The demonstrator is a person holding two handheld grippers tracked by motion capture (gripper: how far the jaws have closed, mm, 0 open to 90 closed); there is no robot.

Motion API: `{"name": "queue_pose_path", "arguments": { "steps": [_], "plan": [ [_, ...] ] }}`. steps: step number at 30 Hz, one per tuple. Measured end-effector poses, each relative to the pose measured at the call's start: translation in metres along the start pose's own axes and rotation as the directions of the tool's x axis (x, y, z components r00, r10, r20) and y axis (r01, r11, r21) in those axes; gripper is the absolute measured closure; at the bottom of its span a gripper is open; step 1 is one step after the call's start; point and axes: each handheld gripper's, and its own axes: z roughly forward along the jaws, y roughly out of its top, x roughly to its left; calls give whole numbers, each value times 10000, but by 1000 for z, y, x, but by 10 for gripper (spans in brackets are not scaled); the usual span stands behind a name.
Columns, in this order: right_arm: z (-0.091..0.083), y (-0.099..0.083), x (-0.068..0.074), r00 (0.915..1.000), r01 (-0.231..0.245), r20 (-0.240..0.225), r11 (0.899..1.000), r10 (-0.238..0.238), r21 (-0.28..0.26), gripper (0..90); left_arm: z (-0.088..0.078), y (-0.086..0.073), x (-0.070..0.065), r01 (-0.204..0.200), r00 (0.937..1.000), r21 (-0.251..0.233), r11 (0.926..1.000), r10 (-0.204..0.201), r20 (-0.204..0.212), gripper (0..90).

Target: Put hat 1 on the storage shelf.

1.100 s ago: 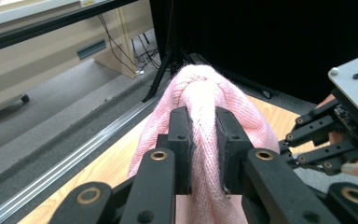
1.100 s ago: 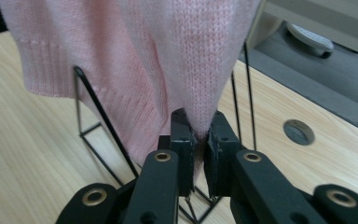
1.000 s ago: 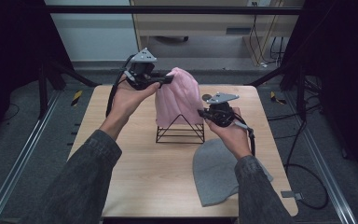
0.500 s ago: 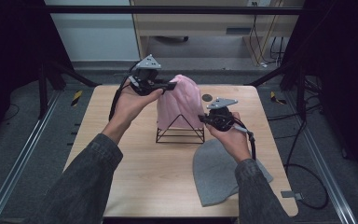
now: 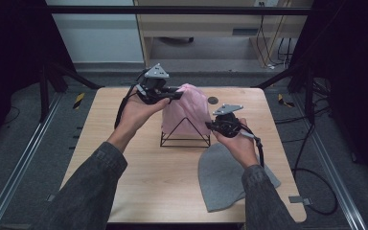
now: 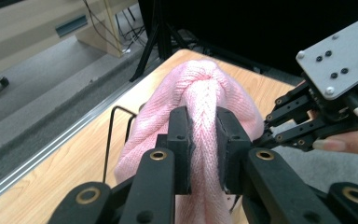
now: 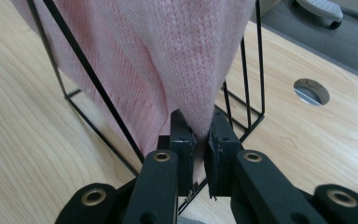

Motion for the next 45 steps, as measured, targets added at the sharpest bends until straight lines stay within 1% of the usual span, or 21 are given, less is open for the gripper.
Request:
{"name": "queue_pose_path", "arguments": {
  "steps": [3,6,11,14,16,19,23,26,27,29,31,33,37,40,41,42,43,44,45],
  "plan": [
    [3,-4,-1,10000,-58,-14,9999,58,117,829,2,-4,1,-2,10000,87,10000,2,-23,778],
    [5,-6,-1,10000,-92,-30,9998,93,183,828,5,-9,3,91,10000,187,9998,-90,-32,778],
    [7,-9,-1,10000,-83,19,9994,82,349,810,8,-16,4,159,9998,284,9995,-163,152,778],
    [6,-10,-1,9999,-146,57,9990,144,431,743,8,-18,2,126,9998,296,9995,-130,144,778],
    [3,-11,-1,9997,-225,75,9986,221,468,689,9,-18,1,107,9998,379,9992,-112,134,778],
    [-4,-14,-1,9995,-283,150,9984,276,495,637,12,-20,0,93,9998,499,9987,-101,146,778],
    [-16,-24,-4,9990,-341,306,9981,326,504,562,15,-23,-3,85,9997,627,9980,-98,216,778],
    [-24,-32,-6,9976,-519,487,9978,498,421,524,17,-26,-5,92,9996,792,9968,-113,270,777],
    [-27,-35,-7,9968,-601,560,9973,577,424,514,19,-27,-5,23,9997,931,9957,-45,235,776],
    [-33,-42,-9,9954,-697,687,9968,668,404,504,22,-30,-5,64,9998,1108,9938,-82,159,775],
    [-39,-51,-11,9935,-839,800,9957,806,391,498,23,-33,-4,157,9997,1128,9935,-179,183,774],
    [-44,-59,-12,9919,-914,921,9952,879,353,491,24,-35,-4,272,9990,1109,9935,-310,327,771],
    [-51,-76,-13,9864,-1209,1160,9921,1164,327,476,24,-35,-5,263,9991,1233,9920,-300,285,770],
    [-55,-88,-13,9787,-1565,1345,9877,1554,-23,471,25,-36,-6,302,9989,1302,9910,-346,321,769],
    [-55,-88,-13,9787,-1565,1345,9877,1554,-23,471,25,-36,-6,302,9989,1302,9910,-346,321,764],
    [-56,-100,-13,9703,-1965,1349,9795,2008,-444,471,25,-37,-6,337,9988,1288,9911,-381,318,764],
    [-57,-104,-12,9655,-2179,1359,9749,2220,-450,470,25,-37,-6,365,9987,1251,9915,-408,315,756],
    [-58,-107,-12,9650,-2207,1379,9748,2232,-329,467,24,-37,-6,400,9986,1210,9919,-439,300,743],
    [-59,-108,-12,9661,-2112,1458,9770,2131,-284,466,23,-37,-6,423,9986,1124,9928,-455,254,724]
  ]
}}
